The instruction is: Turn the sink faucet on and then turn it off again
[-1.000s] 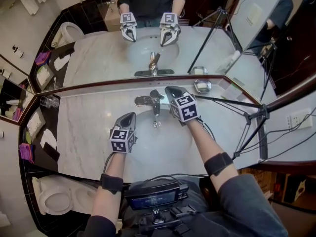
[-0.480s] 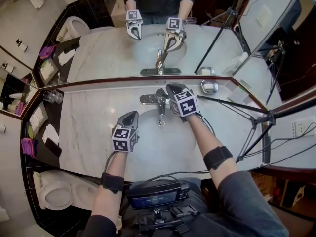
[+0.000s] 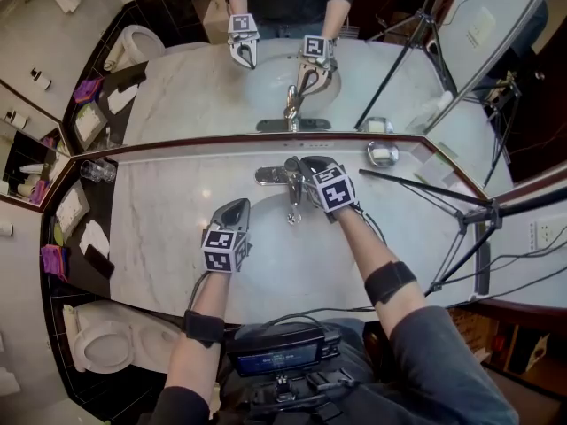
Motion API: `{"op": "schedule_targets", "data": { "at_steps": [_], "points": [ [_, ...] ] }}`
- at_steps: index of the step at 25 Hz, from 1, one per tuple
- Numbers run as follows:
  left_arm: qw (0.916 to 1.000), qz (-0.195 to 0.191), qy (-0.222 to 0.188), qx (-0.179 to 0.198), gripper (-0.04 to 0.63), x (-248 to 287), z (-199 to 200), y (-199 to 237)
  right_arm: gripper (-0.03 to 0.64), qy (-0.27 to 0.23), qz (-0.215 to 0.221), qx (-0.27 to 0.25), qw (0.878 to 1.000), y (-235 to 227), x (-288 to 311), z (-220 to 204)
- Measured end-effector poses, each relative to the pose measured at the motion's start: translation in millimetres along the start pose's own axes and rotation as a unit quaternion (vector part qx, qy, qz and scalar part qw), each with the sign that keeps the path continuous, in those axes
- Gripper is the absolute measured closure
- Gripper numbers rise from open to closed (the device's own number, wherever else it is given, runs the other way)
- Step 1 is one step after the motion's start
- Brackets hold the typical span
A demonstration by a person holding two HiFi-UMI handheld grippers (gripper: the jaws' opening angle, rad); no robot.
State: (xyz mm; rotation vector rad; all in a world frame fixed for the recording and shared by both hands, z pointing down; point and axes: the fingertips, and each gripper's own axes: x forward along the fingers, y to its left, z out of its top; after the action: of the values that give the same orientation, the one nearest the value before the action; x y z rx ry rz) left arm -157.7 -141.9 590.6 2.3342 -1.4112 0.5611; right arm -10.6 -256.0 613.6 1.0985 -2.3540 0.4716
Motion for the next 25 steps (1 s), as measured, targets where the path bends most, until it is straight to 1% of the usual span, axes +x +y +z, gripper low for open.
{"op": "schedule_targets", "data": {
  "at_steps": [4,9,16,18,25],
  "points": [
    [1.0,0.002,0.001,-0.001,0.595,-0.7,-2.2,1.7,0.601,0.012,-0.002,0.008,1.0,4.0,-1.2,-7.4],
    [1.0,0.001,0.003,-0.004,0.595,0.6,-4.5,1.4,0.601,0.006,-0.008,-0.005,1.0,2.1,2.6,-12.7],
    [1.0,-0.004,0.005,-0.004,0.595,4.5,-5.9,-2.5,0.598,-0.009,0.0,0.01,1.0,4.7,0.6,-14.4],
    [1.0,-0.004,0.005,-0.004,0.595,4.6,-5.8,-2.6,0.597,-0.013,0.002,0.006,1.0,3.3,2.8,-17.9],
    [1.0,-0.002,0.006,-0.005,0.595,4.7,-7.4,-1.5,0.597,-0.013,0.004,0.01,1.0,6.5,-5.6,-23.9]
  ]
}}
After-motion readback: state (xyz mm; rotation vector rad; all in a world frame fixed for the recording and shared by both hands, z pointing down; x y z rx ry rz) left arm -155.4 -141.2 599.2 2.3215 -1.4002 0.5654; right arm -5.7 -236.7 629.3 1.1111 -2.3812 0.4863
